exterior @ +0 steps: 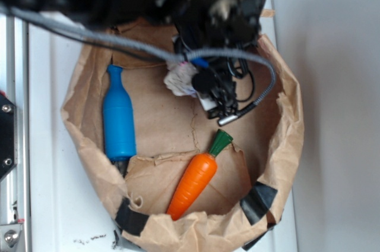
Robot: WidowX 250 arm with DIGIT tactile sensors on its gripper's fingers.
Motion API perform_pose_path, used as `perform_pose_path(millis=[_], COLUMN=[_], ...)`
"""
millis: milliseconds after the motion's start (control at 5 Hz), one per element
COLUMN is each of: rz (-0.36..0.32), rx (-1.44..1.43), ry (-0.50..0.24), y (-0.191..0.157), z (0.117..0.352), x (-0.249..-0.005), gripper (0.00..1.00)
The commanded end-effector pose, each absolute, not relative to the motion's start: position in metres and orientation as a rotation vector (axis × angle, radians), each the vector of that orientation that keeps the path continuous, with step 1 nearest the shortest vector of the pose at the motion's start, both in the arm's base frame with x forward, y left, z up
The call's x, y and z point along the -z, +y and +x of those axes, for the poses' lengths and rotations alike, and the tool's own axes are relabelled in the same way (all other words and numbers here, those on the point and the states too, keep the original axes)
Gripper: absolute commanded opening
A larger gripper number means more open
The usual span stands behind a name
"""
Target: Grab the white paper.
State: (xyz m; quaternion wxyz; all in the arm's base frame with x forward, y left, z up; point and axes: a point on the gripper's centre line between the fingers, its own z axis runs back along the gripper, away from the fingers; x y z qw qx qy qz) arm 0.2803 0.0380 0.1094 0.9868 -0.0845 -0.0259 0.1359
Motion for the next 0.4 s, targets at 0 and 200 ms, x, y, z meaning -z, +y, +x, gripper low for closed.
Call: perform_pose_path(millis=[0, 200], rz=[-0.153, -0.136], rx=[-0.17, -0.137], ry=[-0.118, -0.125], y=[0.036, 0.0292], z=[0.2707, 0.2657], x=[-0.1866, -0.1922], gripper=[0.0, 0.0])
